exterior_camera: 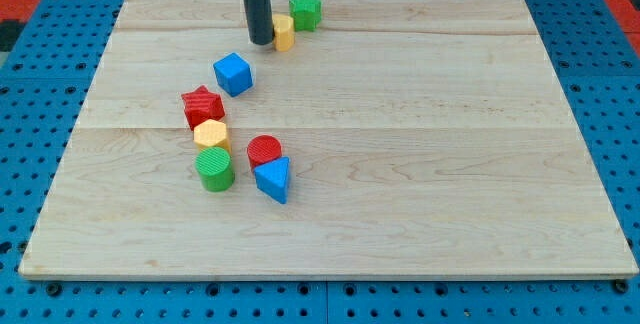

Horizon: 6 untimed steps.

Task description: Go near the green circle

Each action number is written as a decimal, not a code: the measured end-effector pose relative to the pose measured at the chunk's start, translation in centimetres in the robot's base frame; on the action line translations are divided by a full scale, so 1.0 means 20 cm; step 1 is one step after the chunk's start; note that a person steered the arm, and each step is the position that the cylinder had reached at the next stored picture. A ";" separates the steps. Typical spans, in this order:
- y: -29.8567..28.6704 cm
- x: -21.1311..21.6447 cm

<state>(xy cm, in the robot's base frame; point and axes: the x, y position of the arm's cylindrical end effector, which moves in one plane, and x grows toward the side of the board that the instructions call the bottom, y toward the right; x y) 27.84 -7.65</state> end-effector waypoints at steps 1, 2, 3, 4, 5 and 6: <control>0.05 0.16; 0.17 0.50; 0.20 0.75; 0.64 1.13; 0.67 1.47; 0.25 1.52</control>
